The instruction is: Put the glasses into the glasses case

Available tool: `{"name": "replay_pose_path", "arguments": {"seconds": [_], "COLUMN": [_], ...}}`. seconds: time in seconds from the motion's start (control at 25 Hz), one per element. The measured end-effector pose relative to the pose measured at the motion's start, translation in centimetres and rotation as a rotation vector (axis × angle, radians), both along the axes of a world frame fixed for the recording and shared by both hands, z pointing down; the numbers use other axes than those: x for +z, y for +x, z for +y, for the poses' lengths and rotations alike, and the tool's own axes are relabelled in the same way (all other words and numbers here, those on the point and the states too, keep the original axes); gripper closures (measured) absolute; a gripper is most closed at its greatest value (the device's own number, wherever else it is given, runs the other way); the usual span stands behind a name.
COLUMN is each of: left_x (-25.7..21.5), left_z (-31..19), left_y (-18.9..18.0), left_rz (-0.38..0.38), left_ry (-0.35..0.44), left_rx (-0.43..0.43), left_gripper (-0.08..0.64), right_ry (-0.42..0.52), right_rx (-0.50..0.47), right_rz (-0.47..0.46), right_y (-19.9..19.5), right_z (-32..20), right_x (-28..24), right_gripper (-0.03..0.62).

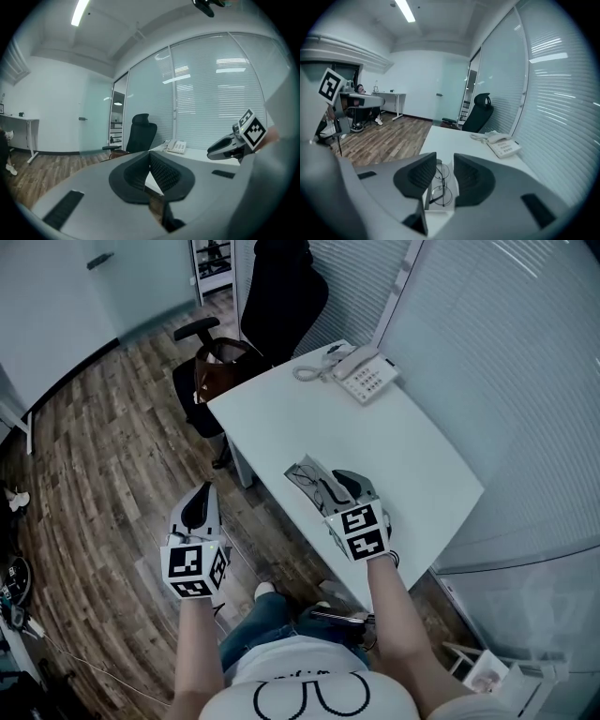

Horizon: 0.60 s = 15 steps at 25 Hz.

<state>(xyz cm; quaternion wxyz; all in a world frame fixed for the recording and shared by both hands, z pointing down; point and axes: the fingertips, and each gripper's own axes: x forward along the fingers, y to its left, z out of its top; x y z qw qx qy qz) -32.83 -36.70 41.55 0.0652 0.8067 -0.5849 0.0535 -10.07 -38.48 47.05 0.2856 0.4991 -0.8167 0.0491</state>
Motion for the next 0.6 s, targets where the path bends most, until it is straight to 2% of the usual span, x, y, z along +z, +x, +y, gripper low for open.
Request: {"name": "replay_pose_path", "arguments": {"seconds": [0.16,0.32,0.6], "left_x": [-2.3,-4.0,-8.1], "left_z": [2.3,3.9,4.9], "left_y": [2.0,4.0,7.1], "left_rz": [0.002,0.002,-0.017], "left_ry": [0.040,0.069,0.158], "left_rx": [-0.004,-0.013,-0.029], "left_gripper": [0.543,0.543,0.543], "right_ry": [0.045,0.094,0.259], "right_rx": [-0.009,-0.027,0.004], "right_rz": [-0.088,-0.116,-0.209], "right_y": [1.4,3.4,8.4], "right_z": [2.8,5.3,8.5], "right_x": [-3.6,-6.5,-13.2], "right_gripper": [0.505,0.572,0.580]}}
